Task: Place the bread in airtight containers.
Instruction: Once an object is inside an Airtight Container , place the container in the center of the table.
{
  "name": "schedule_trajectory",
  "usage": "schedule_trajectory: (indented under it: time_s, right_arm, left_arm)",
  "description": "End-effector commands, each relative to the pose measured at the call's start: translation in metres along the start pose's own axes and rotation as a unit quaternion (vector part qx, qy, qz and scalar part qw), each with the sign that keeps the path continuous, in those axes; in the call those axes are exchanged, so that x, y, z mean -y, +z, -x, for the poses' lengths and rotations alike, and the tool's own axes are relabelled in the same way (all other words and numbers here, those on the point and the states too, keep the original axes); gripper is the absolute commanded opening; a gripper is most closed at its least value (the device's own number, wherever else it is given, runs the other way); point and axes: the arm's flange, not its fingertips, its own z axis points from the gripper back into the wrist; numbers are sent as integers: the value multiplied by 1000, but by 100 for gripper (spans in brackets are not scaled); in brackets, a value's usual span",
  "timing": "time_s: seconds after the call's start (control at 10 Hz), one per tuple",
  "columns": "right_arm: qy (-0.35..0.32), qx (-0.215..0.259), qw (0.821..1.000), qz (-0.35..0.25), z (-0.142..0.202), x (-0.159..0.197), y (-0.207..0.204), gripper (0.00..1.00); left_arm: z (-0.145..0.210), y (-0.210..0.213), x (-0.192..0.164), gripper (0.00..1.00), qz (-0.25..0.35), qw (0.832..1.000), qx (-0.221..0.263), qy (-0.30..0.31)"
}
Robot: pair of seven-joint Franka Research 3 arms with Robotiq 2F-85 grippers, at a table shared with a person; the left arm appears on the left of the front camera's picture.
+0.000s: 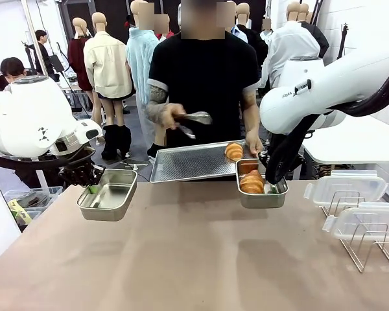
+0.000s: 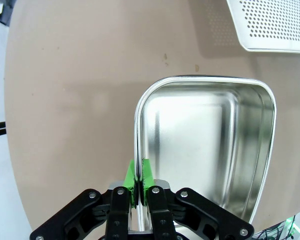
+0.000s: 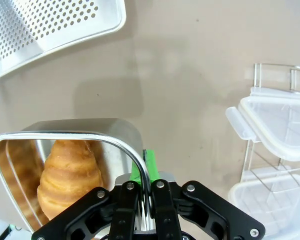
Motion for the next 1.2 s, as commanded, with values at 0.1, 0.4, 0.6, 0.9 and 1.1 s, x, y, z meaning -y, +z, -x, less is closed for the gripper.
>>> schedule_trajectory:
  time_s: [0.1, 0.4, 0.6, 0.9, 1.1]
  right_arm:
    - [0, 9, 1000, -2, 3, 1, 1, 0]
    - [0, 9, 1000, -2, 3, 1, 1, 0]
    - [0, 9, 1000, -2, 3, 1, 1, 0]
    - [0, 9, 1000, -2, 3, 1, 1, 0]
    - [0, 9, 1000, -2, 3, 1, 1, 0]
  left_arm:
    - [-1, 2, 0, 0, -1, 1000, 6, -4]
    - [-1, 2, 0, 0, -1, 1000, 6, -4]
    - [-1, 2, 0, 0, -1, 1000, 6, -4]
    - [-1, 2, 0, 0, -1, 1000, 6, -4]
    - [-1, 2, 0, 0, -1, 1000, 6, -4]
